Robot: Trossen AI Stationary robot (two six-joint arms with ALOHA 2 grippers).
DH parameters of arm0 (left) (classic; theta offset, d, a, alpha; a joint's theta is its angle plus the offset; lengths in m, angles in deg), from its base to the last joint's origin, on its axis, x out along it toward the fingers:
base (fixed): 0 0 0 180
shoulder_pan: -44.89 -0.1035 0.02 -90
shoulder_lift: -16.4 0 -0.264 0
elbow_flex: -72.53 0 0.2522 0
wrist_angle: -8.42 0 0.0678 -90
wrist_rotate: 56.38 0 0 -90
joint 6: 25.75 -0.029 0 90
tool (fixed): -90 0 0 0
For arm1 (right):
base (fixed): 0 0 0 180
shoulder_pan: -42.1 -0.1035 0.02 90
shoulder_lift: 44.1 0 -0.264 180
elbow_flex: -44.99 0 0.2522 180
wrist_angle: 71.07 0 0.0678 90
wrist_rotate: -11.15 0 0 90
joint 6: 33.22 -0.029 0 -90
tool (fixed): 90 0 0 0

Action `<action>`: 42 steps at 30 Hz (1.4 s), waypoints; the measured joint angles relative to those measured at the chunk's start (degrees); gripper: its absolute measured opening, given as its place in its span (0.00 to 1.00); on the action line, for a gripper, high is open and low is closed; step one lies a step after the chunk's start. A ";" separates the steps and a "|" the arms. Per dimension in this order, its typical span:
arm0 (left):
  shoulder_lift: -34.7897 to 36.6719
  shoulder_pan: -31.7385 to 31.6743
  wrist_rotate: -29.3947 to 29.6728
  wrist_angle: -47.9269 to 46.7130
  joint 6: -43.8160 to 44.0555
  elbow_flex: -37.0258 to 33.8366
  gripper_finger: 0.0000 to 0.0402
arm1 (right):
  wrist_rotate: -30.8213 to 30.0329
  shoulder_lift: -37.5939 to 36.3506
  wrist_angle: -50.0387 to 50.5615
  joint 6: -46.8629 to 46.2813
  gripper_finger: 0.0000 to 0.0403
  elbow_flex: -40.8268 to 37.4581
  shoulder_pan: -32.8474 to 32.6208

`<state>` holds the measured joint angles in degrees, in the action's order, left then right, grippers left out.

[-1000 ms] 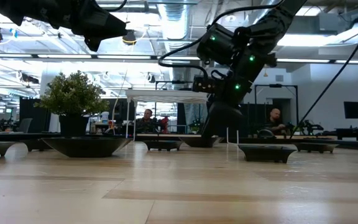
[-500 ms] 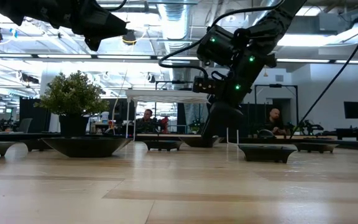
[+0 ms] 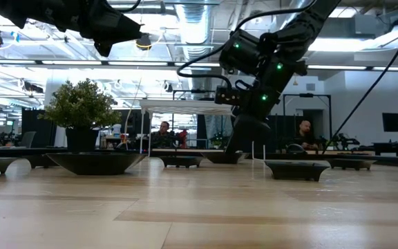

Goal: Pick & Place Mini shaped plates
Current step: Stack the black leaf-shaped plate on top of the black leaf-shaped plate on the shelf

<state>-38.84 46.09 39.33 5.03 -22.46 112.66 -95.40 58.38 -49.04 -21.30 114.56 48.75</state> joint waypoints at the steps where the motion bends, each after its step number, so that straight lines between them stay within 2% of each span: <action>1: 0.00 0.01 0.00 0.00 0.00 0.00 0.25 | -0.23 0.00 0.00 -0.02 0.01 0.00 -0.24; 8: 0.00 0.00 0.00 0.02 -0.01 0.00 0.25 | -4.51 0.00 1.42 0.04 0.00 0.74 -2.62; 24: 0.00 0.01 0.02 0.02 -0.02 0.00 0.25 | -10.11 0.00 6.10 4.66 0.00 10.62 -12.18; 29: 0.00 0.00 0.01 0.02 -0.02 0.00 0.25 | -15.94 0.00 9.93 6.24 0.00 14.87 -15.02; 36: 0.00 0.01 0.02 0.00 -0.02 0.00 0.25 | -18.58 -0.07 15.07 6.69 0.00 19.94 -15.31; 42: 0.02 0.00 0.02 0.00 -0.06 0.00 0.25 | -25.82 -0.07 16.62 6.71 0.00 24.12 -13.91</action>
<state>-38.82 46.10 39.35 5.03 -22.52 112.66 -121.22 58.31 -32.42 -14.59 138.68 34.84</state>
